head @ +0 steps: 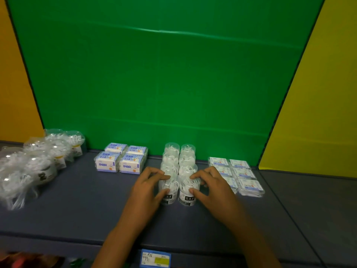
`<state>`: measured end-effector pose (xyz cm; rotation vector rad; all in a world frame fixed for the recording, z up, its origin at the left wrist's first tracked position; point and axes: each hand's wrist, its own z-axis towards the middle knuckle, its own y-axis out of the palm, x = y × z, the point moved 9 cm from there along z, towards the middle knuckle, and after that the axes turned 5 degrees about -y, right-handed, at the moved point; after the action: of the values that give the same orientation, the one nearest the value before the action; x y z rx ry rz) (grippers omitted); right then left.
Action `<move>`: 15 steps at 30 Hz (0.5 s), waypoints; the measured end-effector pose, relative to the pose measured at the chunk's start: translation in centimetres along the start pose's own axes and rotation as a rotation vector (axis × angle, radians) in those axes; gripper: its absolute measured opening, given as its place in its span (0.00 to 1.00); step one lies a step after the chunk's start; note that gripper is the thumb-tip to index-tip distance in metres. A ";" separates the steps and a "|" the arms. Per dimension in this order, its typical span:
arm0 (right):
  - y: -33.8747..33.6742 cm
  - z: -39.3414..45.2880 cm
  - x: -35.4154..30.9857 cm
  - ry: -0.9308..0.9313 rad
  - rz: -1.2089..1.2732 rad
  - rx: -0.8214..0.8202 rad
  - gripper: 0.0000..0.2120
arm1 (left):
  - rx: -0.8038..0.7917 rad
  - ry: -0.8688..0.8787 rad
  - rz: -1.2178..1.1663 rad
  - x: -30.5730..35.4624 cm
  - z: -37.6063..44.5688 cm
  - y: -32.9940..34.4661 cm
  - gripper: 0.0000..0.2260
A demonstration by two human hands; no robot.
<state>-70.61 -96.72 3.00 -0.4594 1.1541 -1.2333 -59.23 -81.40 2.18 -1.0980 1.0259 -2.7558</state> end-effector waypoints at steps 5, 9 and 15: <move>-0.1 0.2 -0.2 0.012 -0.007 -0.005 0.19 | -0.009 0.025 0.006 -0.2 0.3 -0.3 0.20; 0.6 0.6 0.8 0.059 0.003 -0.099 0.31 | -0.085 -0.064 -0.017 -1.4 0.9 0.7 0.31; 1.9 1.5 1.3 0.104 0.058 -0.158 0.36 | -0.129 -0.076 -0.023 -1.9 1.2 1.7 0.31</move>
<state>-68.49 -97.73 1.54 -0.4804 1.3510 -1.1317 -57.42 -83.01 0.67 -1.2273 1.2035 -2.6744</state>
